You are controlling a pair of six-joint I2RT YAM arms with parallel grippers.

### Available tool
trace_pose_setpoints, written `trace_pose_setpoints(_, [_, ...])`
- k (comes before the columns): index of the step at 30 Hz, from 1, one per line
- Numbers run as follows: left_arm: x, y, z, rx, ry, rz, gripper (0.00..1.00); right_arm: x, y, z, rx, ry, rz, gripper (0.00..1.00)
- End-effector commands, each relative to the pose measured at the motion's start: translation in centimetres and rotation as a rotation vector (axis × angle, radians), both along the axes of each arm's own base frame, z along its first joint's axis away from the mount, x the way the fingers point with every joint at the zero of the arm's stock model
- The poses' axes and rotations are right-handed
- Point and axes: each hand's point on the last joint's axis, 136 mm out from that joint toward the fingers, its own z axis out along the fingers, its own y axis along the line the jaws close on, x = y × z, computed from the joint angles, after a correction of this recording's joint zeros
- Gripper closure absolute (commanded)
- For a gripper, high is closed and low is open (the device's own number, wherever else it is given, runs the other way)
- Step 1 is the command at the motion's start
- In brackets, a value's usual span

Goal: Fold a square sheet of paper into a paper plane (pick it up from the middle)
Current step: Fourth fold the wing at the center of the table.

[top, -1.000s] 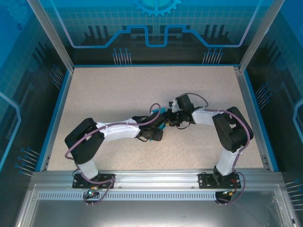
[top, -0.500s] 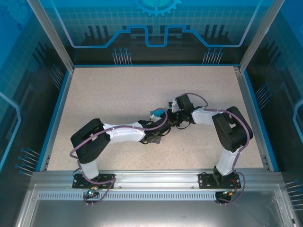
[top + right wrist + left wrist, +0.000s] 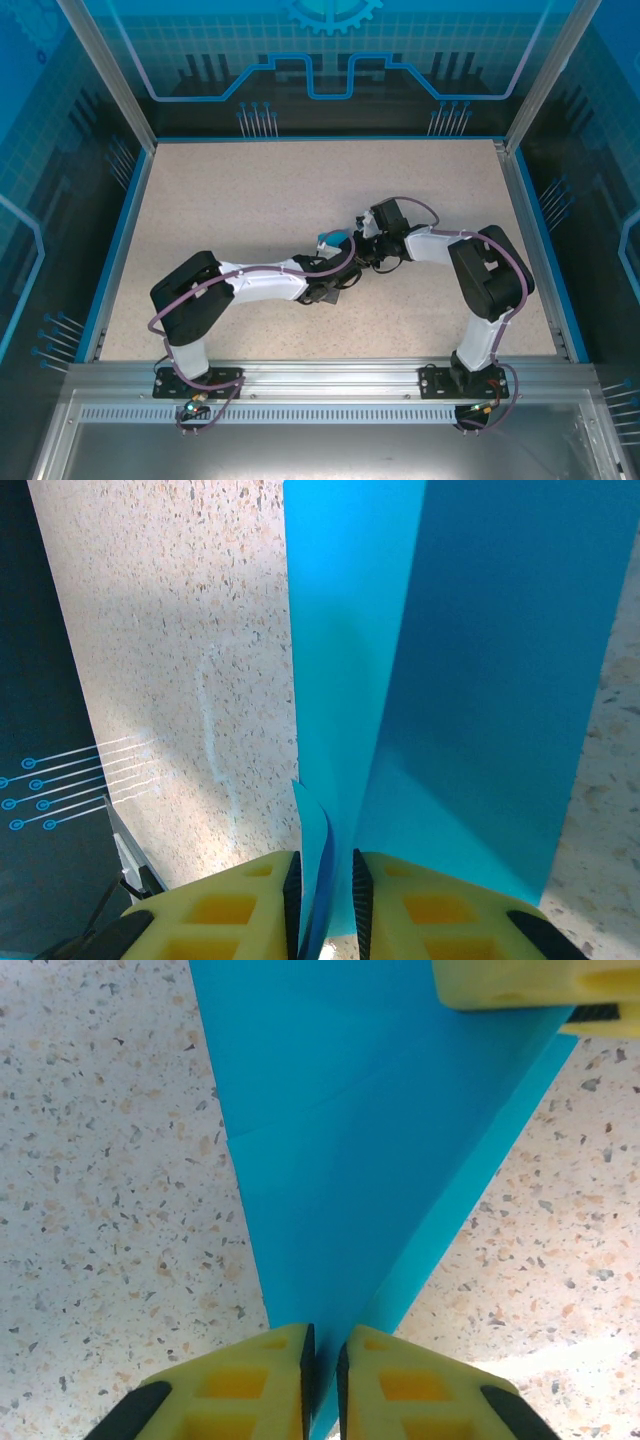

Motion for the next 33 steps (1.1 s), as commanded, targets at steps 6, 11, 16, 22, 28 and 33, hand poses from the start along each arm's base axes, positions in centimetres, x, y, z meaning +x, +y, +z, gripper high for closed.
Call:
trace_pose_setpoints(6, [-0.1, -0.1, 0.2, -0.007, -0.004, 0.040, 0.89, -0.2, -0.1, 0.6, -0.006, -0.004, 0.015, 0.75])
trace_pose_setpoints(11, [-0.3, -0.2, 0.0, -0.069, 0.013, 0.061, 0.91, 0.2, -1.4, 1.5, -0.006, -0.026, -0.012, 0.72])
trace_pose_setpoints(16, [0.0, -0.4, 0.3, -0.198, 0.037, 0.067, 0.92, 0.3, -3.3, 2.8, -0.009, -0.068, -0.042, 0.67])
trace_pose_setpoints(22, [0.0, -0.3, 0.7, -0.398, 0.091, 0.044, 0.92, -0.6, -5.1, 2.4, -0.027, -0.076, -0.064, 0.59])
trace_pose_setpoints(28, [-0.1, -0.7, 0.2, -0.570, 0.177, 0.015, 0.92, -1.3, -4.4, 2.5, 0.017, -0.085, -0.044, 0.59])
trace_pose_setpoints(33, [0.1, -0.3, -0.2, -0.624, 0.219, 0.029, 0.93, -1.8, -2.8, 2.8, 0.019, -0.103, 0.007, 0.63])
